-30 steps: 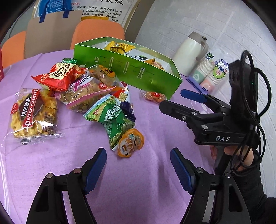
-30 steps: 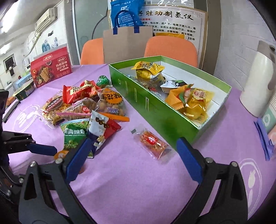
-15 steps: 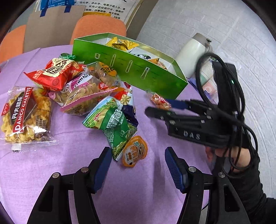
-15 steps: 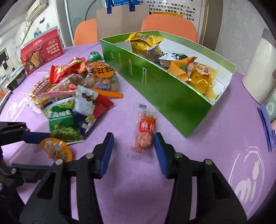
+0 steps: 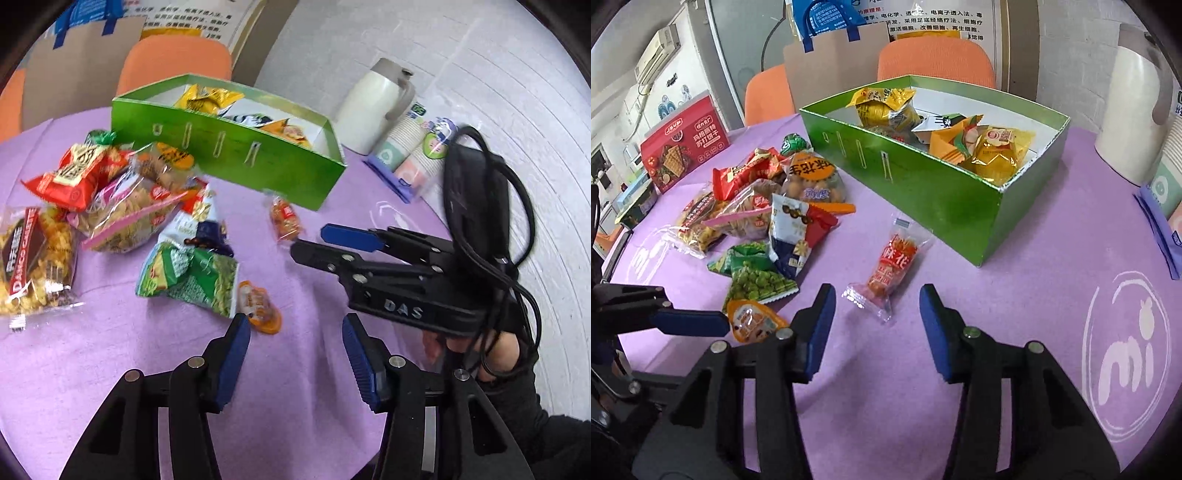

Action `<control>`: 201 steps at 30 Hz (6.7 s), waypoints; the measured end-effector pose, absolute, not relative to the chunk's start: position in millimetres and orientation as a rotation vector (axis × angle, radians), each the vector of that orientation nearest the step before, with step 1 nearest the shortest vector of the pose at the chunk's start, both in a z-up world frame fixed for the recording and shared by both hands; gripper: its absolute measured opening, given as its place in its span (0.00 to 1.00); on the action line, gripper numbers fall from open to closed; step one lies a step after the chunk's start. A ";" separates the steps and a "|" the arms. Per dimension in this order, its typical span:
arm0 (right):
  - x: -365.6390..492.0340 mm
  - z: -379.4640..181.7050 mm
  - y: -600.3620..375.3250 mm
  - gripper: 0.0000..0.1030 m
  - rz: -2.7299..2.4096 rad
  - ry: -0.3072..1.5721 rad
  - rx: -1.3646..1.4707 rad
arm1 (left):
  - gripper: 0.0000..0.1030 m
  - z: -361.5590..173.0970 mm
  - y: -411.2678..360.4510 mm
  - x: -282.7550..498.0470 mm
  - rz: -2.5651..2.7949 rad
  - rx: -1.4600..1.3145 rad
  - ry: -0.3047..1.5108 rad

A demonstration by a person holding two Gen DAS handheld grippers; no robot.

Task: Organize snacks
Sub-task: 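Grasp the red twist pack with the right tool while the left grasps the orange pastry, then lower both held snacks into the green box and open both tools, then move both tools back over the snack pile, then grasp the white-blue bag with the right tool while the left grasps the green pea bag, then lower both held bags into the green box and open both tools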

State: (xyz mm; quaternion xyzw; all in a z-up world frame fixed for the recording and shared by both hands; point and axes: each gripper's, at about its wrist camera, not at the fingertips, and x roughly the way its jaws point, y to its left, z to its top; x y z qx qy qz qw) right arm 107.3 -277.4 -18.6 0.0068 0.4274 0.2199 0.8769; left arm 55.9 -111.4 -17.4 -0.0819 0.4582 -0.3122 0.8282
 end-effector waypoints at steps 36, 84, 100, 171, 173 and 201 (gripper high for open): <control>104.9 -16.3 -281.9 0.21 0.417 0.864 0.056 | 0.20 -34.2 -133.5 91.8 -0.579 -0.218 1.003; 161.7 27.8 -315.1 0.82 0.275 0.608 0.050 | 0.84 36.4 -144.9 212.5 -0.424 -0.137 0.807; 105.3 50.7 -302.6 0.99 0.353 0.553 0.069 | 0.84 72.3 -109.6 140.2 -0.323 -0.097 0.705; 111.8 -5.2 -241.2 0.31 0.578 0.838 0.113 | 0.27 -34.2 -51.5 78.8 -0.412 -0.300 0.969; 103.8 4.1 -248.5 0.31 0.575 0.808 0.124 | 0.26 -26.3 -53.7 73.8 -0.428 -0.290 0.954; 166.9 47.4 -329.5 0.31 0.213 0.610 0.107 | 0.27 81.7 -132.3 192.8 -0.515 -0.201 0.744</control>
